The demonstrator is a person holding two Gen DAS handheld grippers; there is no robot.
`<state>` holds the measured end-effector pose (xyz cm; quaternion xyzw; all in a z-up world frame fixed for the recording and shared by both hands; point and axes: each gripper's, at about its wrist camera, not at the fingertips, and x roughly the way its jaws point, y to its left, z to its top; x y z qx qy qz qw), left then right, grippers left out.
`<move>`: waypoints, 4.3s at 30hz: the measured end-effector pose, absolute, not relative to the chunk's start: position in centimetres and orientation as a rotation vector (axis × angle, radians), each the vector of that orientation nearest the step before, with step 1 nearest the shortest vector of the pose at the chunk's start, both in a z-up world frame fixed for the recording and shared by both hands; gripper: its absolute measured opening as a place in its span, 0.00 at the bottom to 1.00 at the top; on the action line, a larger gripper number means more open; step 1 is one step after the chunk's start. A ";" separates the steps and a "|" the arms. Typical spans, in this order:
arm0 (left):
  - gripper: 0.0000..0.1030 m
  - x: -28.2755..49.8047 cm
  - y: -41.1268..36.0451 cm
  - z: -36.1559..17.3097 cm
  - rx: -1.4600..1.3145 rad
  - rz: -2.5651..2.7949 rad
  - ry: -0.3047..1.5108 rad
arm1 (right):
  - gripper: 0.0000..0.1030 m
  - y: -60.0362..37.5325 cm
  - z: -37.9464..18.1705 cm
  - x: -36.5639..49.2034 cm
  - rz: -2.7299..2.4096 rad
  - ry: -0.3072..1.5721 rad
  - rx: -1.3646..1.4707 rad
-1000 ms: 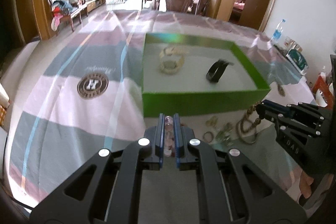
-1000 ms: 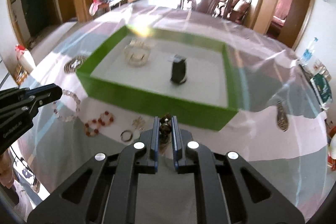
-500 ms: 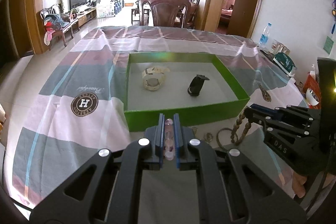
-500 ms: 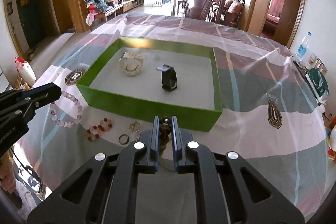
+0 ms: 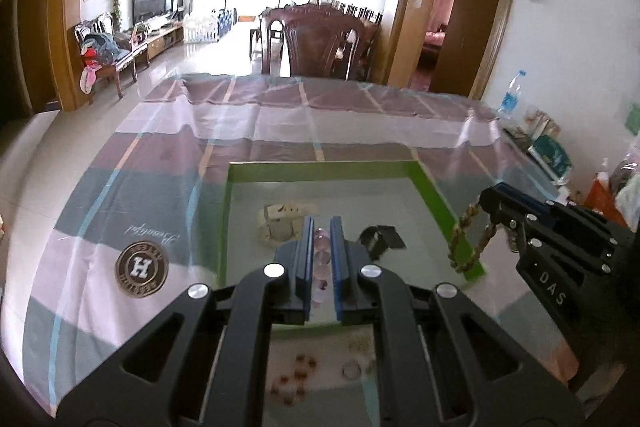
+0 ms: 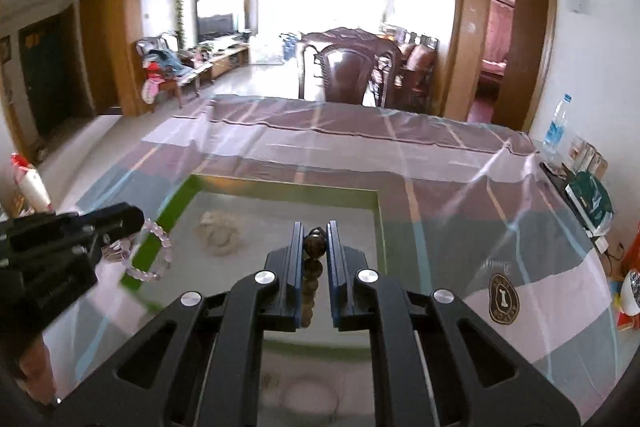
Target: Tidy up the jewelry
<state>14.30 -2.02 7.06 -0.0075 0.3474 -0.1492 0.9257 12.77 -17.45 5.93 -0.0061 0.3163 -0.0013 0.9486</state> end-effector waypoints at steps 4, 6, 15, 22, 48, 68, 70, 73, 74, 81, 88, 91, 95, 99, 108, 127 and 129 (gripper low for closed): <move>0.08 17.7 -3.5 4.4 -0.005 -0.292 0.788 | 0.11 -18.6 2.6 16.6 -0.017 0.756 0.050; 0.08 18.6 -3.7 3.3 0.006 -0.283 0.814 | 0.11 -19.1 1.5 17.5 -0.020 0.796 0.078; 0.52 16.0 -2.5 2.4 0.055 -0.215 0.793 | 0.48 -20.1 1.2 14.5 -0.031 0.794 0.063; 0.61 9.3 0.8 0.6 0.034 -0.190 0.787 | 0.48 -19.8 -1.3 9.1 0.070 0.894 0.082; 0.56 7.9 0.4 -5.3 0.029 -0.196 0.958 | 0.16 -15.3 -8.1 7.1 0.146 1.105 -0.025; 0.50 8.0 -0.5 -7.2 -0.006 -0.196 0.994 | 0.20 -15.4 -7.6 6.1 0.118 1.066 -0.048; 0.31 7.9 -0.3 -7.2 -0.011 -0.176 0.986 | 0.20 -15.0 -7.6 6.1 0.110 1.057 -0.069; 0.24 7.9 0.0 -7.2 -0.027 -0.180 0.986 | 0.20 -14.7 -7.6 6.4 0.103 1.050 -0.087; 0.20 7.9 0.0 -7.2 -0.025 -0.180 0.986 | 0.20 -14.6 -7.6 6.4 0.103 1.049 -0.089; 0.16 7.2 -0.8 -7.1 0.012 -0.207 0.979 | 0.05 -15.0 -7.6 6.1 0.109 1.045 -0.075; 0.12 6.3 -1.4 -6.2 0.040 -0.208 0.958 | 0.04 -14.8 -7.0 5.7 0.136 1.039 -0.060; 0.12 6.0 -1.4 -6.0 0.045 -0.204 0.955 | 0.04 -14.4 -6.7 5.4 0.159 1.034 -0.059; 0.18 6.2 -1.3 -6.2 0.041 -0.191 0.966 | 0.11 -14.3 -7.0 5.4 0.155 1.050 -0.059; 0.33 6.4 -1.1 -6.3 0.041 -0.183 0.969 | 0.32 -14.9 -7.5 5.2 0.132 1.057 -0.054; 0.45 6.8 0.0 -6.1 0.030 -0.162 0.967 | 0.41 -17.0 -8.2 5.5 0.096 1.076 -0.024; 0.48 8.0 -0.7 -7.2 0.056 -0.173 0.995 | 0.41 -16.0 -8.3 7.0 0.097 1.052 -0.018; 0.32 7.8 -0.9 -7.2 0.060 -0.181 0.990 | 0.41 -15.9 -8.3 6.9 0.098 1.050 -0.021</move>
